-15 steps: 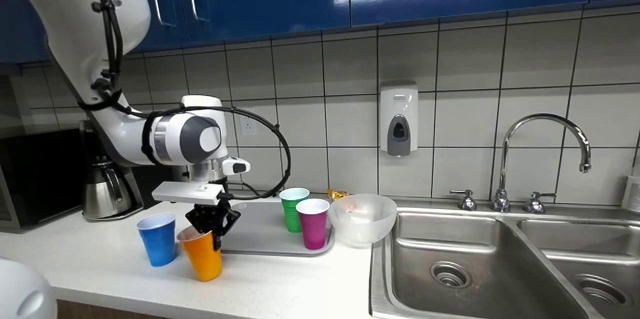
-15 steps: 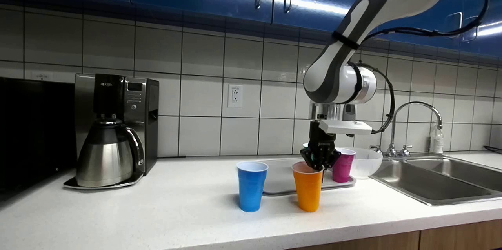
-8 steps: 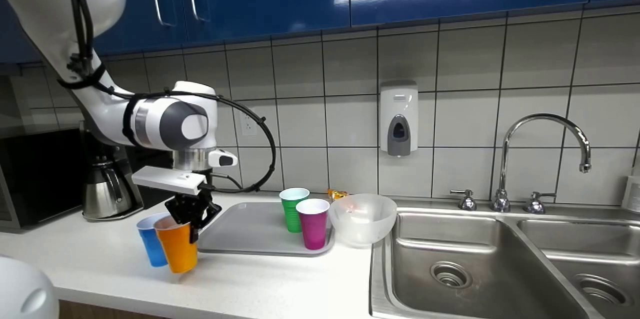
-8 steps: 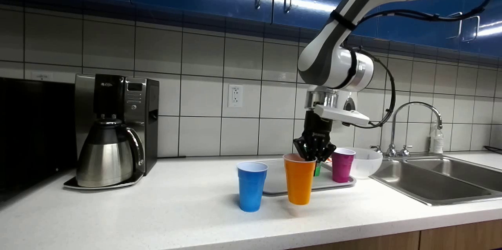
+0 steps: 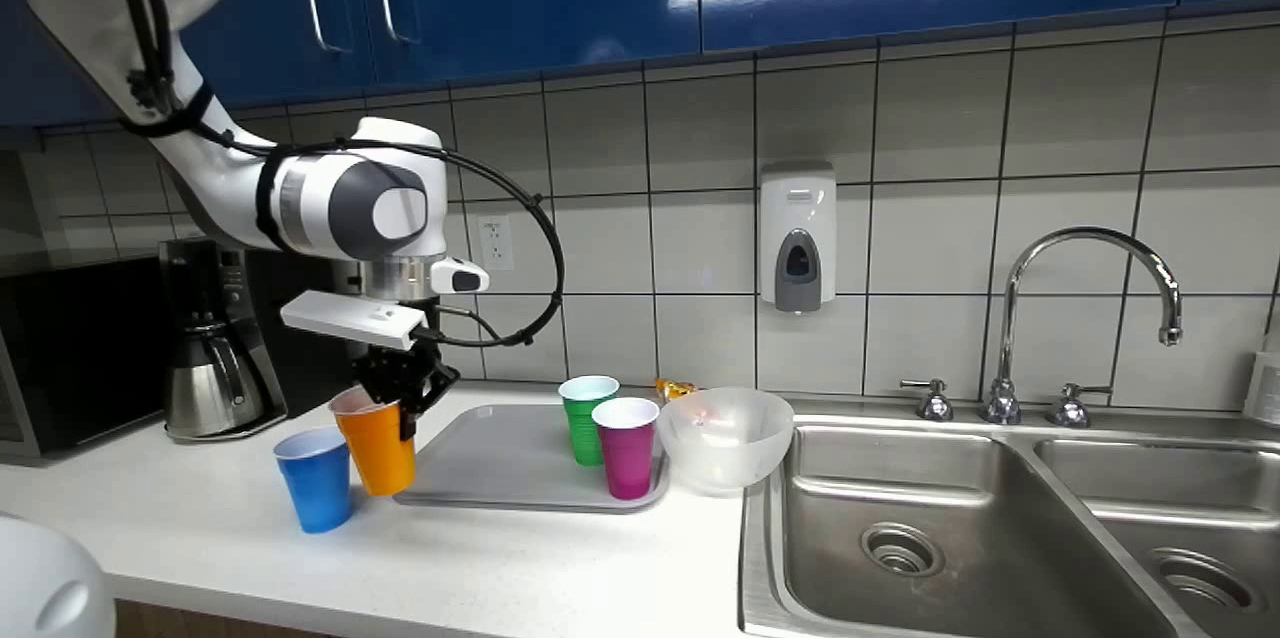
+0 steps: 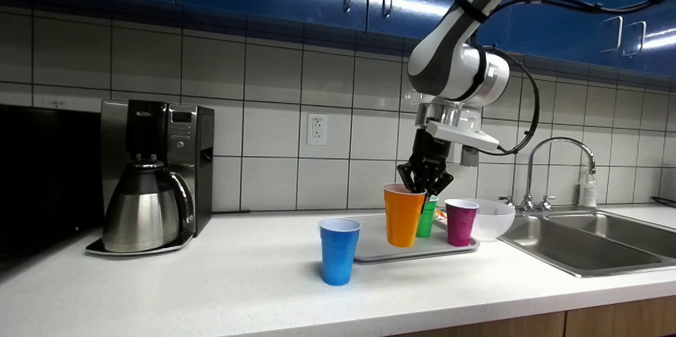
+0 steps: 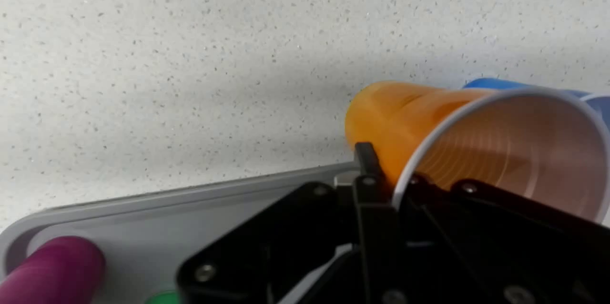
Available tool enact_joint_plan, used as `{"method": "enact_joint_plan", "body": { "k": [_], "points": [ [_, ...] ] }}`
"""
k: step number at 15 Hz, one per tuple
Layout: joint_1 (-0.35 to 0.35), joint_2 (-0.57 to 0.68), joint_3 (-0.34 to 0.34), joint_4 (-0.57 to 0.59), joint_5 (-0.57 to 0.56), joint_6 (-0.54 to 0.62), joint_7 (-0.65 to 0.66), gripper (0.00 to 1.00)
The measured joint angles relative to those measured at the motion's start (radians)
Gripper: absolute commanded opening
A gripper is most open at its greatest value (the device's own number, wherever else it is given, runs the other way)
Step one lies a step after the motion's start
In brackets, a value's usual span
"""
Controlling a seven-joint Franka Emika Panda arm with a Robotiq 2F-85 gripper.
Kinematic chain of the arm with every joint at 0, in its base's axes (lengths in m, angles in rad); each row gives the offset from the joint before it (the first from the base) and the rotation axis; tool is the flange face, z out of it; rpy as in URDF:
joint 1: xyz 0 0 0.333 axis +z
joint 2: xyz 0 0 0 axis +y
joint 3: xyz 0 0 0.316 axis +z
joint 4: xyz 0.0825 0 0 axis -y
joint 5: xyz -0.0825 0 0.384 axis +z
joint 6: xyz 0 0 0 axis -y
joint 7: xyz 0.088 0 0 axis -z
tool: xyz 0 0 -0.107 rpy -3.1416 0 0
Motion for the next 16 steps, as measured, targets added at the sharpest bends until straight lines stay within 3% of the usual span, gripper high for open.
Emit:
{"method": "enact_joint_plan", "body": {
  "k": [7, 16],
  "points": [
    [-0.029, 0.043, -0.030, 0.074, -0.014, 0.026, 0.005, 0.01],
    [-0.046, 0.255, -0.042, 0.210, -0.056, 0.104, 0.056, 0.01]
  ]
}}
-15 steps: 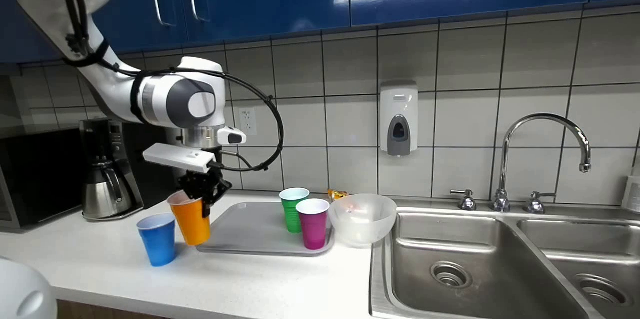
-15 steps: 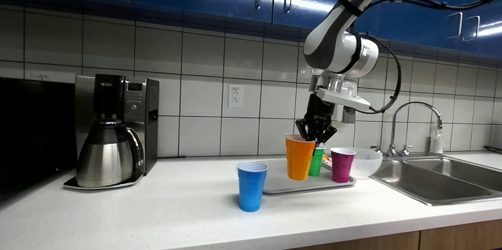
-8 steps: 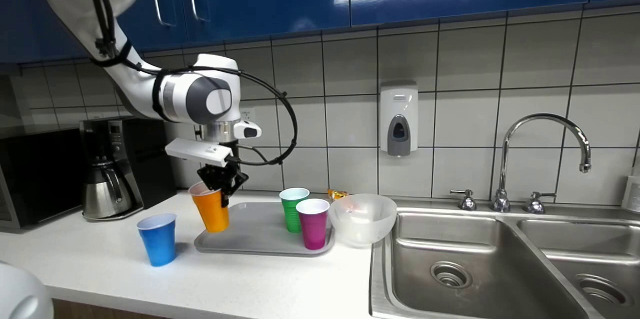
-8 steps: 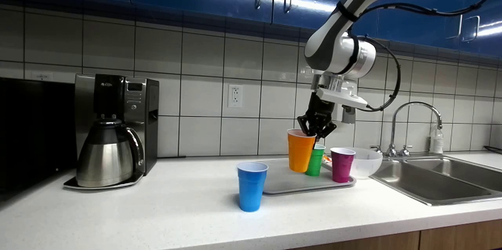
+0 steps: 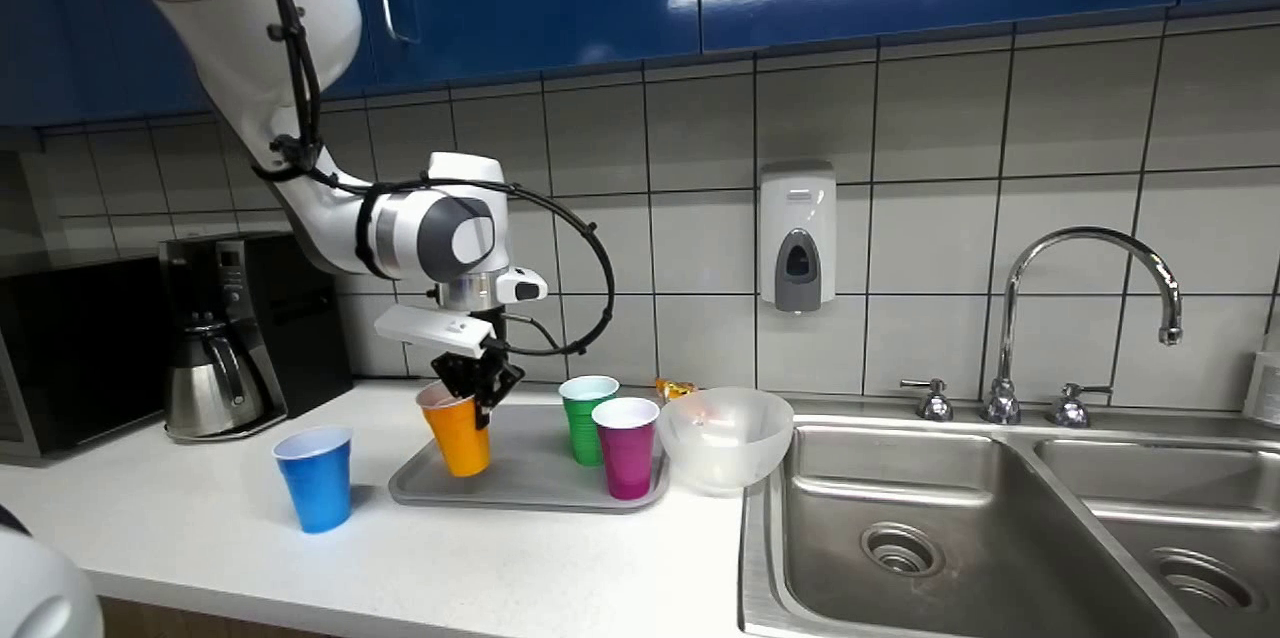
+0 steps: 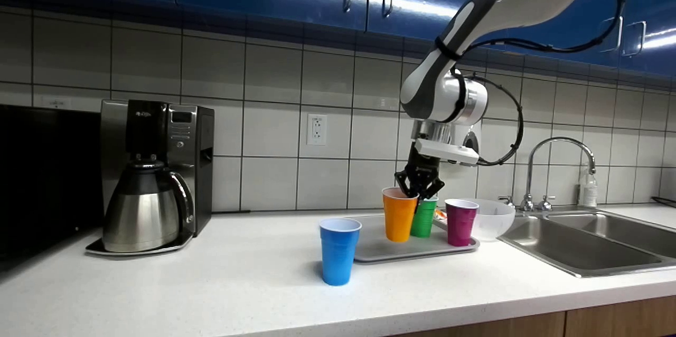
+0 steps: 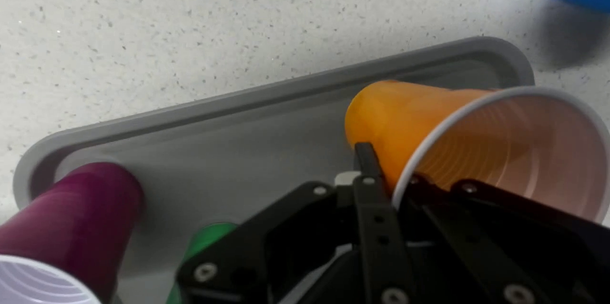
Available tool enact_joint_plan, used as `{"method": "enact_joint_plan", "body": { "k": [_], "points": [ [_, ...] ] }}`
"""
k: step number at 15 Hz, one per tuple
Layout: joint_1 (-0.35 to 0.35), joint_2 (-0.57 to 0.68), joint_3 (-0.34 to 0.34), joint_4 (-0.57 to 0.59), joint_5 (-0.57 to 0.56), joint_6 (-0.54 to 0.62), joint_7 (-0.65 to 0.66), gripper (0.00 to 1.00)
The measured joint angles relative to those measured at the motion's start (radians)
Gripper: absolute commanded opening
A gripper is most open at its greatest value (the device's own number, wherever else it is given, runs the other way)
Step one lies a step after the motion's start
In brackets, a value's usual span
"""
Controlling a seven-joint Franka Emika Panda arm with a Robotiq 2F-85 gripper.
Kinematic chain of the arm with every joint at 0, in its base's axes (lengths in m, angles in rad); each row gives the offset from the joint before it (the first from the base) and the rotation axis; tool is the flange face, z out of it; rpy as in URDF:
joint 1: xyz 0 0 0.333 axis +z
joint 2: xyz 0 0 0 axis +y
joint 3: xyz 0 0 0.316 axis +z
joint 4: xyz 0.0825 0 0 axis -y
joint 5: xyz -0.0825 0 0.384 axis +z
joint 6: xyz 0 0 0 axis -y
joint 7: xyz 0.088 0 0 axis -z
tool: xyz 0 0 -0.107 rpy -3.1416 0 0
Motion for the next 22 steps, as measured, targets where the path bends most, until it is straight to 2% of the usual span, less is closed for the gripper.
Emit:
{"method": "enact_joint_plan", "body": {
  "k": [9, 22],
  "points": [
    [-0.014, 0.134, -0.040, 0.128, -0.020, -0.006, 0.052, 0.01],
    [-0.038, 0.148, -0.061, 0.140, -0.033, -0.022, 0.053, 0.01]
  ]
}}
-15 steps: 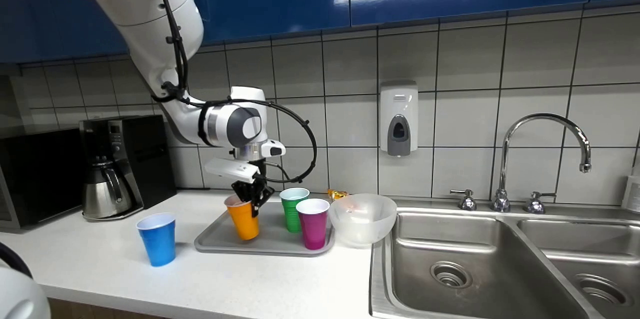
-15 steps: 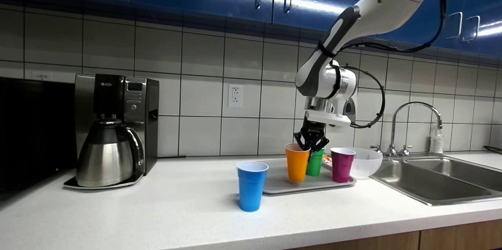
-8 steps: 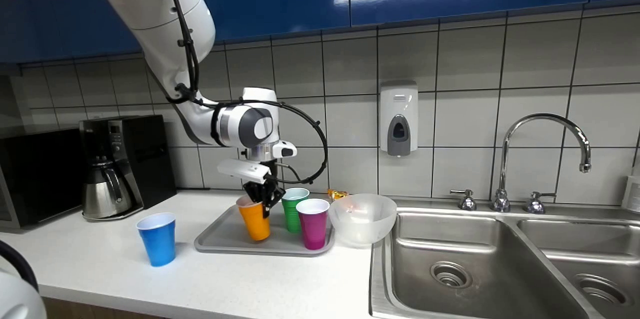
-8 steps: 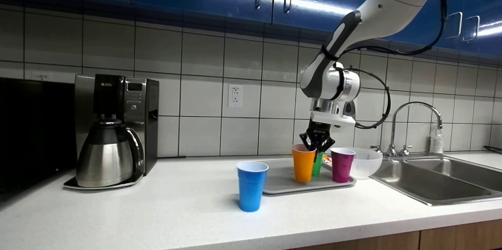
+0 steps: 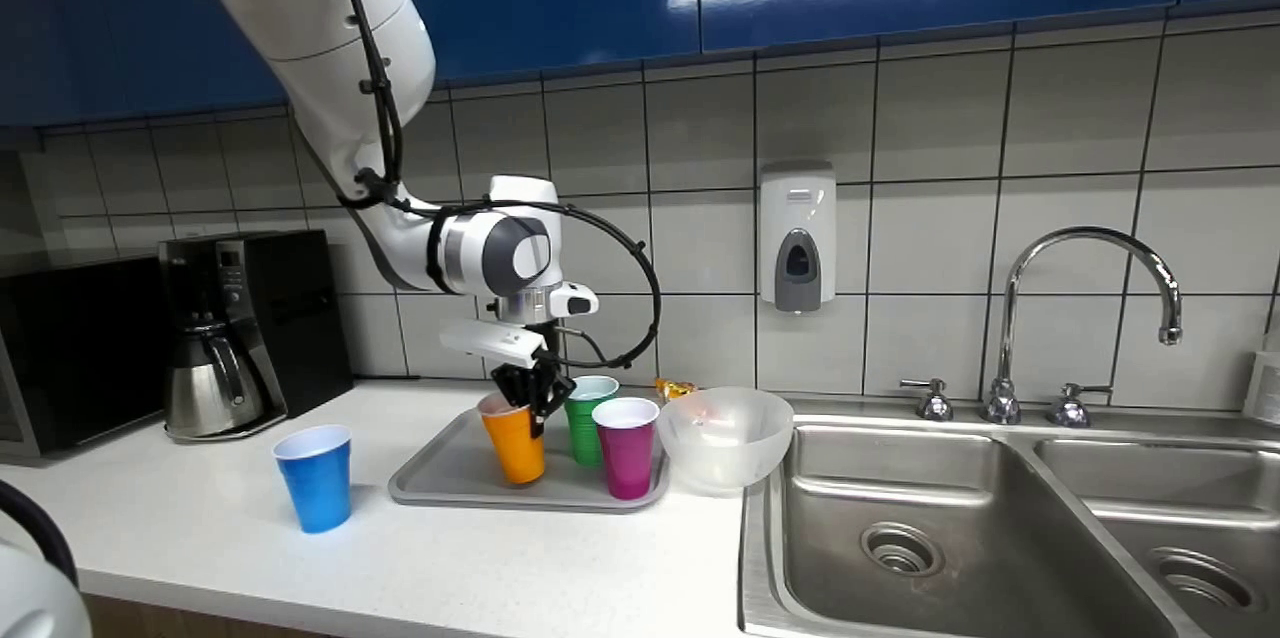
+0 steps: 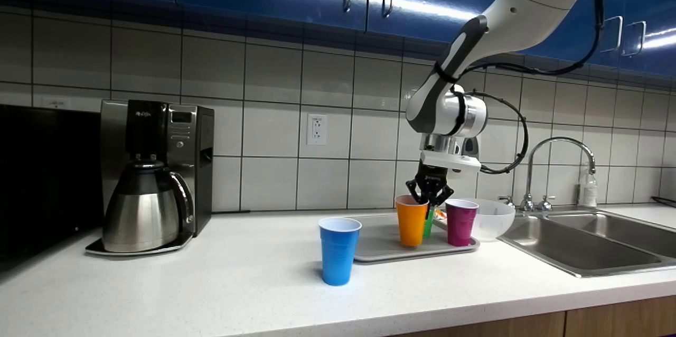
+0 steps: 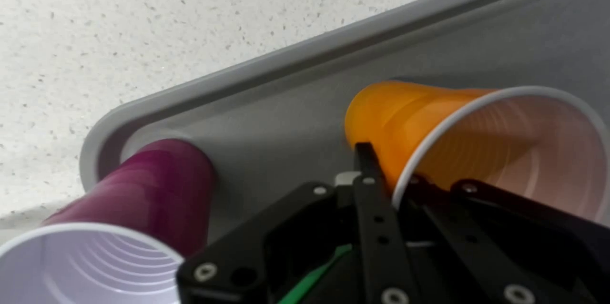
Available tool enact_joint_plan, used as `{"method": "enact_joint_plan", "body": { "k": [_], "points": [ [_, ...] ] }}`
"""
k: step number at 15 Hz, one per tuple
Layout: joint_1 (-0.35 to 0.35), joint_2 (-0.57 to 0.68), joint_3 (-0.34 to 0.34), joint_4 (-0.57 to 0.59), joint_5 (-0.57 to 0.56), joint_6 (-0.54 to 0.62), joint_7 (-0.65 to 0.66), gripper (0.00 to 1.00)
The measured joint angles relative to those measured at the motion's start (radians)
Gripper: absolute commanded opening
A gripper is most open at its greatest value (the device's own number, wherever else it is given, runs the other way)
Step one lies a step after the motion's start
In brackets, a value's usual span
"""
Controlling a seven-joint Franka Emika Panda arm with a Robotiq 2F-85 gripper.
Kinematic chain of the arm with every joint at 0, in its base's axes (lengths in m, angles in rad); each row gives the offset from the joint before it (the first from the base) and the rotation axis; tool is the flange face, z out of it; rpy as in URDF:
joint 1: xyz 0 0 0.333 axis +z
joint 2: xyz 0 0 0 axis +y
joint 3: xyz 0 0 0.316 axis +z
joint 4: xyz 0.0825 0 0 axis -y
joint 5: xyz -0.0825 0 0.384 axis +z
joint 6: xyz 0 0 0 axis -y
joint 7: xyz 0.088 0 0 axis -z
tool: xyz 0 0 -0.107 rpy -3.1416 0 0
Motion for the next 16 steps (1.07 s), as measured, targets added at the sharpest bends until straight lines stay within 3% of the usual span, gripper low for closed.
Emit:
{"method": "enact_joint_plan", "body": {
  "k": [16],
  "points": [
    [0.019, 0.014, 0.017, 0.000, -0.011, -0.003, 0.019, 0.01]
  ]
}}
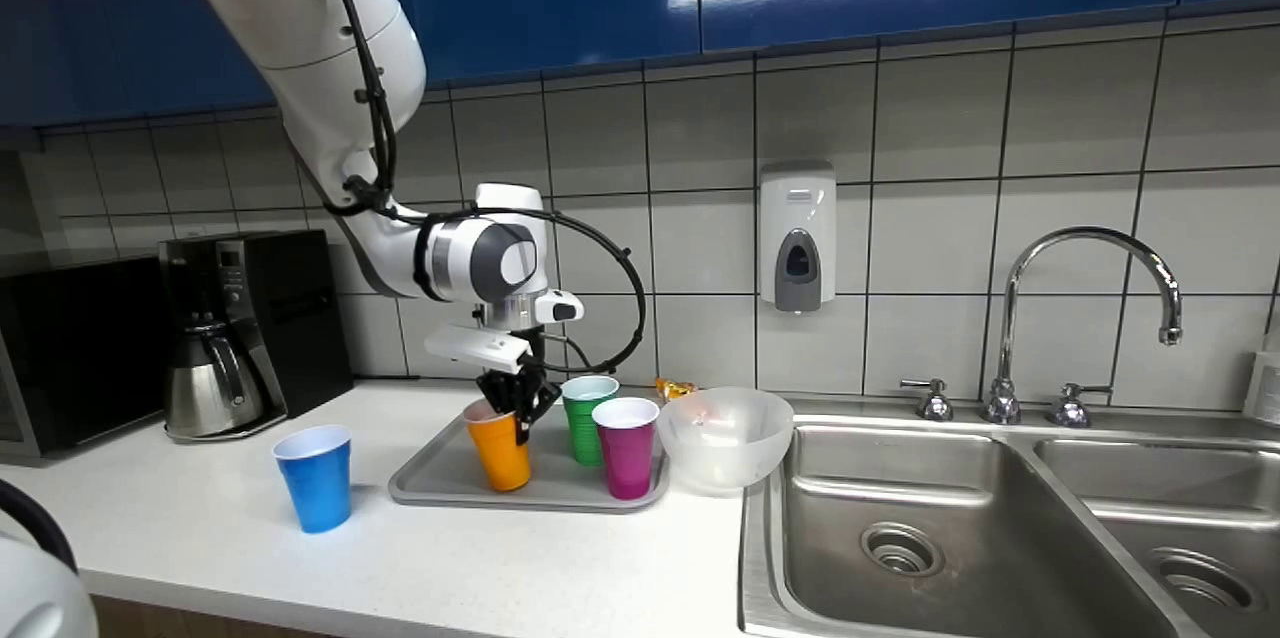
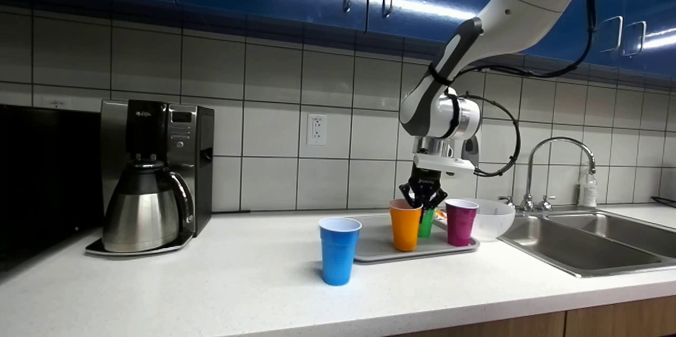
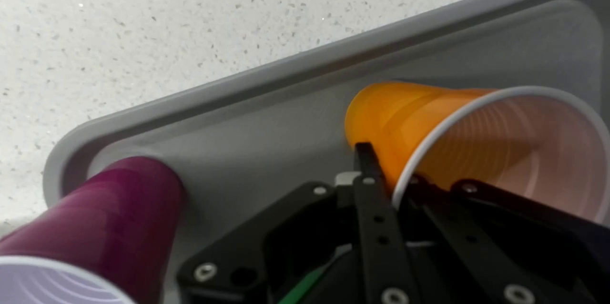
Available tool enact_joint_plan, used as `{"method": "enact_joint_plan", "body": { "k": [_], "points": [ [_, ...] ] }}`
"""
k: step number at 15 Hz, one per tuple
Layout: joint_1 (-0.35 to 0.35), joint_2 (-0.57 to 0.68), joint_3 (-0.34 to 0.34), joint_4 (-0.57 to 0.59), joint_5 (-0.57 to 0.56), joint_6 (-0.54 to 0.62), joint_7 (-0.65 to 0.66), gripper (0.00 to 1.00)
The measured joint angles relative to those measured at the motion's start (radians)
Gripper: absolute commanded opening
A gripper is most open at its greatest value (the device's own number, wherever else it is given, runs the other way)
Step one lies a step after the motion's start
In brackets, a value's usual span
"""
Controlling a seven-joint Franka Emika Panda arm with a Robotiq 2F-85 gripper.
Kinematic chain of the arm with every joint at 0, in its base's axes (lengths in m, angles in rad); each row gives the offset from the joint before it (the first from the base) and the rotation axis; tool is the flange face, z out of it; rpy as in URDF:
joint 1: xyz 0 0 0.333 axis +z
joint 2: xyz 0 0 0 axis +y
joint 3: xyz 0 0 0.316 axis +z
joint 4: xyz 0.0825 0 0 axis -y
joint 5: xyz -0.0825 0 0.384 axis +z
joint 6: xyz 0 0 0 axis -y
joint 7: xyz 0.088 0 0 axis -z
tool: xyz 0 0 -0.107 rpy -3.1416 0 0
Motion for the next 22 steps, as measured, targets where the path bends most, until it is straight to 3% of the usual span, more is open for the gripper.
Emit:
{"method": "enact_joint_plan", "body": {
  "k": [1, 2, 3, 5, 13, 22],
  "points": [
    [0.000, 0.001, 0.001, 0.000, 0.000, 0.000, 0.000, 0.03],
    [0.000, 0.001, 0.001, 0.000, 0.001, 0.000, 0.000, 0.29],
    [0.000, 0.001, 0.002, 0.000, 0.001, 0.000, 0.000, 0.29],
    [0.000, 0.001, 0.003, 0.000, 0.002, 0.000, 0.003, 0.40],
    [0.000, -0.017, 0.008, 0.002, 0.001, -0.050, 0.001, 0.99],
    [-0.008, -0.113, 0.008, -0.014, -0.021, -0.113, -0.039, 1.00]
  ]
}}
